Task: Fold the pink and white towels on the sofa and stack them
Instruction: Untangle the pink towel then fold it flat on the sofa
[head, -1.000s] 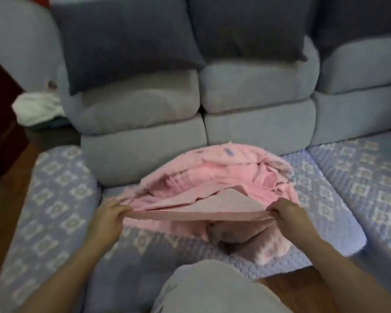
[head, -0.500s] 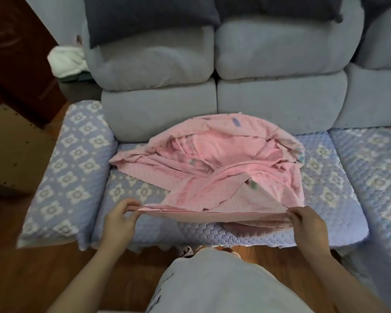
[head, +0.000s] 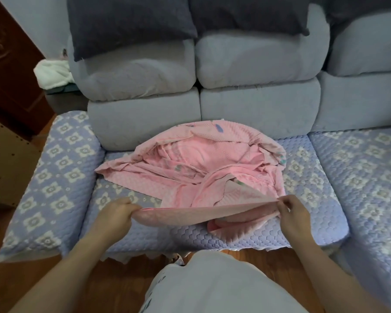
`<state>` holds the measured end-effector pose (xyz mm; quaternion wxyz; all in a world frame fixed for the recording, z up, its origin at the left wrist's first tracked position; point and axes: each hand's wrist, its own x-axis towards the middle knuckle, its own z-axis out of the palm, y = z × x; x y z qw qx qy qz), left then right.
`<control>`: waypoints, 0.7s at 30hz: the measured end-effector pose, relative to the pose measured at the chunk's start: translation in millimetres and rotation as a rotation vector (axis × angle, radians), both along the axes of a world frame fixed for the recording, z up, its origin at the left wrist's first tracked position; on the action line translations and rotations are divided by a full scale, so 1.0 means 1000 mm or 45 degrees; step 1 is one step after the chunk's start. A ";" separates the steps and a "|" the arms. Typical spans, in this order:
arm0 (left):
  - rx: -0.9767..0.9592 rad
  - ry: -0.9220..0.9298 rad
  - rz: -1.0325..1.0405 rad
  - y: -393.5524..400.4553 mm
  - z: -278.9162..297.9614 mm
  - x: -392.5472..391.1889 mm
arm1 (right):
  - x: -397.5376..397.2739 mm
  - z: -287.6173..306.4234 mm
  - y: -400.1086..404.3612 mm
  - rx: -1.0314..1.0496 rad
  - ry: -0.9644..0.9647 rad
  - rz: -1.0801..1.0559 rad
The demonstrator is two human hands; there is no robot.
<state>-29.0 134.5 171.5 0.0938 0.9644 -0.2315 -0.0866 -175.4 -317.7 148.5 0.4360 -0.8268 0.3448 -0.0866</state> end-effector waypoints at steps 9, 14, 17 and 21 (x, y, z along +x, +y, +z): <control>-1.365 0.176 1.057 -0.083 0.084 0.011 | 0.027 0.068 -0.009 0.685 -0.319 -0.080; -1.121 0.091 0.685 -0.149 0.164 0.028 | 0.043 0.118 0.012 0.546 -0.235 0.558; -0.461 0.397 -0.111 -0.207 0.176 -0.006 | 0.058 0.147 0.041 0.351 -0.202 0.854; -0.242 0.289 -0.331 -0.236 0.170 -0.013 | 0.070 0.170 0.048 0.359 -0.335 0.846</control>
